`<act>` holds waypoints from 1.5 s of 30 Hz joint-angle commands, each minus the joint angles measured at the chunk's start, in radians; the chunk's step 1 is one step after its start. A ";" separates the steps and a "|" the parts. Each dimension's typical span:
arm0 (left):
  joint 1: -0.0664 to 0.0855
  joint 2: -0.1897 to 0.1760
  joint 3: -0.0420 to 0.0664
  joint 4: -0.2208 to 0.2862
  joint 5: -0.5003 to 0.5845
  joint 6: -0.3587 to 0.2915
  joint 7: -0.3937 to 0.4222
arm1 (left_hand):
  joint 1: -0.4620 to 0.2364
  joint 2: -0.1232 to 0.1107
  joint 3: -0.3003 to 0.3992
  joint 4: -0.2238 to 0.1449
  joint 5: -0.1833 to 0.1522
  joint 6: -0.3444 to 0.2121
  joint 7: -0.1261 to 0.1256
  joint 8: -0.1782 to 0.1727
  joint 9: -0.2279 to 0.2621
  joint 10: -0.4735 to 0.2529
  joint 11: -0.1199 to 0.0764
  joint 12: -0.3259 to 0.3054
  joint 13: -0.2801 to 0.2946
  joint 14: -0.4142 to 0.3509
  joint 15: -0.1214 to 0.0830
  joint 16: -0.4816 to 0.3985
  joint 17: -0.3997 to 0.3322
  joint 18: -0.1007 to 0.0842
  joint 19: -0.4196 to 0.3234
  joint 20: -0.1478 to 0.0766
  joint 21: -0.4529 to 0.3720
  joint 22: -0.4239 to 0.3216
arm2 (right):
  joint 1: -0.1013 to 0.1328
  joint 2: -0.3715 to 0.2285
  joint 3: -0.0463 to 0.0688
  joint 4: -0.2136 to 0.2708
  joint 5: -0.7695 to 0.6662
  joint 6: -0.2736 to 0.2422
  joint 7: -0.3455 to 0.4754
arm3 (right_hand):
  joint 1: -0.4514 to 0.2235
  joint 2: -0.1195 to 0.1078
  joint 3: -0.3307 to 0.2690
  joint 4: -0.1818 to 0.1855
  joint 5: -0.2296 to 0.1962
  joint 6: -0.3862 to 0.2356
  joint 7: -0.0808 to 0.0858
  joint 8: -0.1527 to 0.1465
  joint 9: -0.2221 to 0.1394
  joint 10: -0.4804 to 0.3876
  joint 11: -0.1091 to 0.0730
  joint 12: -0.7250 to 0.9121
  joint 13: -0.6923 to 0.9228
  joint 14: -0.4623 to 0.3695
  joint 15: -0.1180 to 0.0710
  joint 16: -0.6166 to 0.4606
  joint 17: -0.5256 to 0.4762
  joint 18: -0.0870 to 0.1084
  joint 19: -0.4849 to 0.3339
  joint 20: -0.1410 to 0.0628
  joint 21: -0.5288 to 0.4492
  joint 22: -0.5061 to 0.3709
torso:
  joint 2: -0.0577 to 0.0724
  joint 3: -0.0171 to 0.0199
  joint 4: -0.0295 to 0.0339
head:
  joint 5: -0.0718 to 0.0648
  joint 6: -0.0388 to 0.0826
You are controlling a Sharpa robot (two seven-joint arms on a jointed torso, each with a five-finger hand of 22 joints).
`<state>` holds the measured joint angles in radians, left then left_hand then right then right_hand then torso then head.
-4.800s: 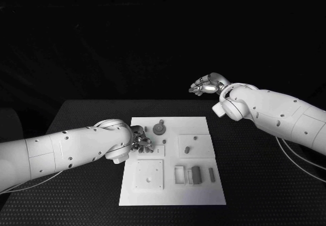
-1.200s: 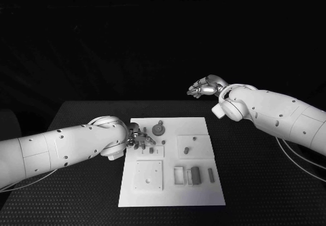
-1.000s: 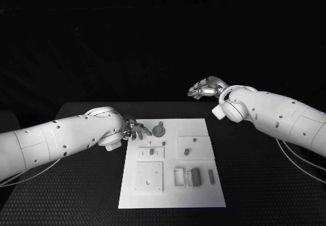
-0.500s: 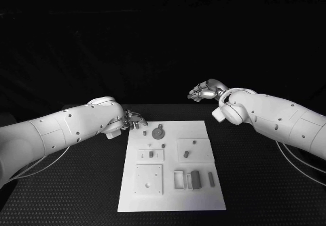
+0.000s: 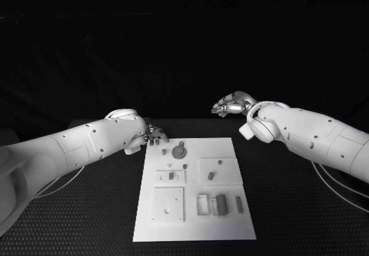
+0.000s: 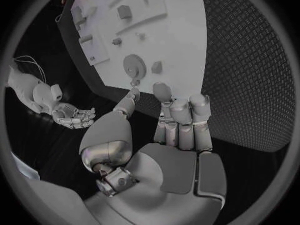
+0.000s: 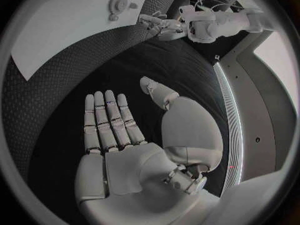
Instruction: Assemble the parts on the task board
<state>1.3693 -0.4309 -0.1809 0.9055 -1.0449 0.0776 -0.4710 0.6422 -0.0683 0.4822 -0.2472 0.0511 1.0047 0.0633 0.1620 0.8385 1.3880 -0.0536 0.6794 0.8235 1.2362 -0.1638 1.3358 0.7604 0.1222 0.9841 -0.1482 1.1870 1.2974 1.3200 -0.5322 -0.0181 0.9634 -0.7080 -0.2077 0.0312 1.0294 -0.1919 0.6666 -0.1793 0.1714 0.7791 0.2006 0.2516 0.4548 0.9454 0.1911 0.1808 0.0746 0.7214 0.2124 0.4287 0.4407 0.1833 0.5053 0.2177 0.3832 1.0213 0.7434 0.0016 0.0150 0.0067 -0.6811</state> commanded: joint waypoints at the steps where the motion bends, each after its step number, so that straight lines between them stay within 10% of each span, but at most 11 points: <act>1: -0.002 0.008 0.000 -0.016 -0.018 0.034 0.024 | 0.005 0.006 0.000 -0.005 0.000 -0.008 0.002 -0.004 -0.001 0.001 0.003 -0.005 -0.001 0.002 0.004 -0.004 -0.001 0.014 -0.005 -0.103 -0.004 -0.002 | 0.000 0.000 0.001 0.002 0.002 0.015 0.008 | 0.001 0.007 -0.005 0.002 0.004 -0.007 0.012 0.003 -0.002 0.002 0.007 -0.004 -0.002 -0.007 0.000 -0.005 -0.002 -0.012 -0.007 0.001 -0.004 0.002 | 0.000 0.0000 -0.0008 | -0.003 0.000; 18: -0.036 0.031 -0.002 -0.061 -0.001 0.066 0.038 | 0.005 0.014 -0.003 -0.004 0.000 -0.005 0.002 -0.001 -0.001 0.003 0.003 -0.005 -0.001 0.003 0.004 -0.003 -0.002 0.013 -0.004 -0.101 -0.004 -0.002 | 0.000 0.001 0.001 0.009 0.002 0.014 0.008 | 0.001 0.008 -0.006 0.002 0.006 -0.007 0.013 0.004 -0.002 0.003 0.007 -0.005 -0.002 -0.007 0.000 -0.005 -0.002 -0.012 -0.007 0.001 -0.005 0.003 | 0.001 -0.0001 -0.0003 | -0.003 -0.003; 45: -0.049 0.036 -0.002 -0.062 0.033 0.103 0.051 | 0.023 0.062 -0.003 -0.012 0.001 0.005 0.000 0.005 -0.003 0.010 0.002 -0.004 -0.001 0.004 0.003 0.003 -0.003 0.012 -0.004 -0.101 -0.001 0.001 | 0.000 0.003 0.001 0.007 0.001 0.016 0.007 | 0.001 0.009 -0.006 0.002 0.011 -0.007 0.013 0.004 -0.003 0.004 0.007 -0.007 -0.003 -0.008 0.000 -0.005 -0.002 -0.012 -0.008 0.001 -0.006 0.005 | -0.001 0.0011 0.0017 | -0.005 -0.006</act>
<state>1.3213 -0.3956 -0.1827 0.8424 -1.0247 0.1614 -0.4336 0.6687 -0.0153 0.4770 -0.2532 0.0512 1.0049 0.0632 0.1628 0.8367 1.3916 -0.0505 0.6795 0.8237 1.2361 -0.1637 1.3358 0.7587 0.1215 0.9843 -0.1481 1.1871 1.2967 1.3200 -0.5302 -0.0181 0.9699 -0.7071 -0.2053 0.0310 1.0294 -0.1919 0.6666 -0.1793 0.1781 0.7799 0.1998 0.2516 0.4530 0.9490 0.1947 0.1808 0.0723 0.7215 0.2123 0.4287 0.4399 0.1833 0.5053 0.2177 0.3833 1.0249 0.7429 0.0016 0.0168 0.0016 -0.6884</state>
